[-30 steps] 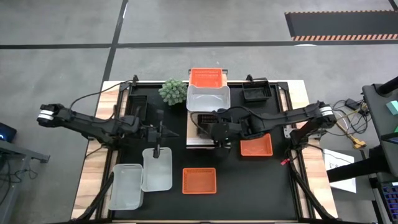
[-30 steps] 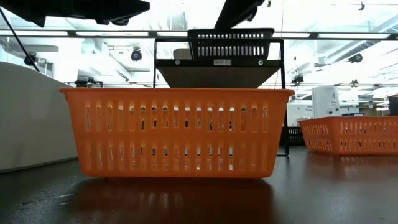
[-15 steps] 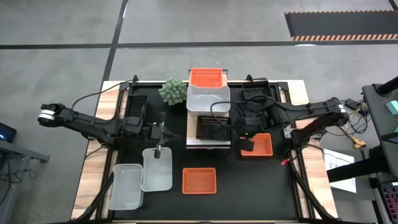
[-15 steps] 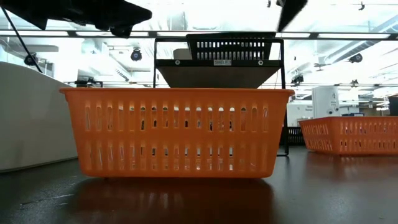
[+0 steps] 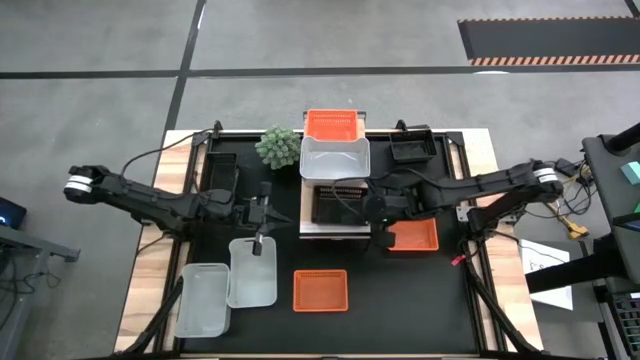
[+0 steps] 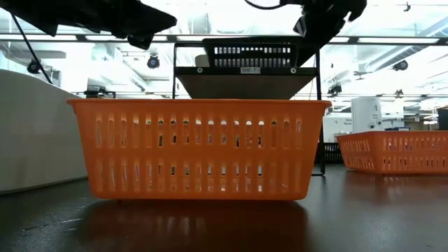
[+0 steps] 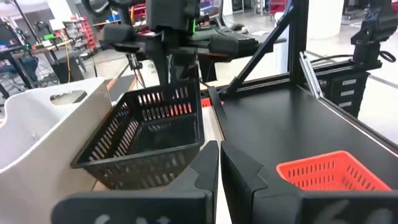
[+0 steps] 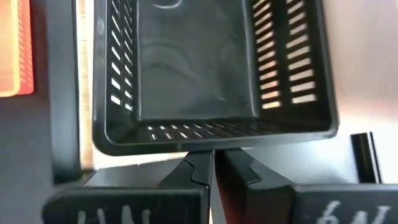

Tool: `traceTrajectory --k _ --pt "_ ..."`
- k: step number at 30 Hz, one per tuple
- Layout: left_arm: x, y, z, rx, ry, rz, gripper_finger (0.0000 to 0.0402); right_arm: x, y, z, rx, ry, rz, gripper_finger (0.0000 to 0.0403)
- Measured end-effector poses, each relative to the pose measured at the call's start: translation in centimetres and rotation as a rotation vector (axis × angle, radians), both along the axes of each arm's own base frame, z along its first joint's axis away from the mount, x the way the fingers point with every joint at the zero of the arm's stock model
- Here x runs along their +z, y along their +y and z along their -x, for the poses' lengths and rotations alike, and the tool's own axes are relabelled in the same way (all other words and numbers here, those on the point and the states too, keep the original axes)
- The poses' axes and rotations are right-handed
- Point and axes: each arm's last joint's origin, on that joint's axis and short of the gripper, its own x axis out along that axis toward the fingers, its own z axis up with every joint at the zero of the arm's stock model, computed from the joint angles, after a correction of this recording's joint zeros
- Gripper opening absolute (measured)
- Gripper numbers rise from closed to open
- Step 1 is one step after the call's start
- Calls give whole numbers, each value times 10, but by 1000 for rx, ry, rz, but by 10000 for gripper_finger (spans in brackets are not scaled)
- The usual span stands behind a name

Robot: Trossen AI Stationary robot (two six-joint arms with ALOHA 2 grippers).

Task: Stack baskets on shelf by color
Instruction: Put the bottom right black bin on the shelf

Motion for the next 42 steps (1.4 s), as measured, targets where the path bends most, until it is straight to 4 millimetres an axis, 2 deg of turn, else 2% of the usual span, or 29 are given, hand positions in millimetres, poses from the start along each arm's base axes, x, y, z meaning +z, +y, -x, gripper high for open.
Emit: traceTrajectory --k 8,15,19,26,32,42 --pt "-2 -1 -5 0 4 1 2 1 -11 -12 18 -42 30 9" --pt "-3 -1 -9 0 -17 2 2 7 -12 -15 34 -97 40 9" --pt "-6 0 -10 28 -1 -4 2 8 -12 -9 11 -75 29 8" --pt "-13 11 -5 266 105 -119 2 19 -12 14 -71 -47 -18 8" --pt "-16 28 -11 270 94 -89 1 30 -8 22 -65 -103 -33 8" --pt "-20 30 -26 279 87 -60 0 29 4 22 -15 -99 -33 8"
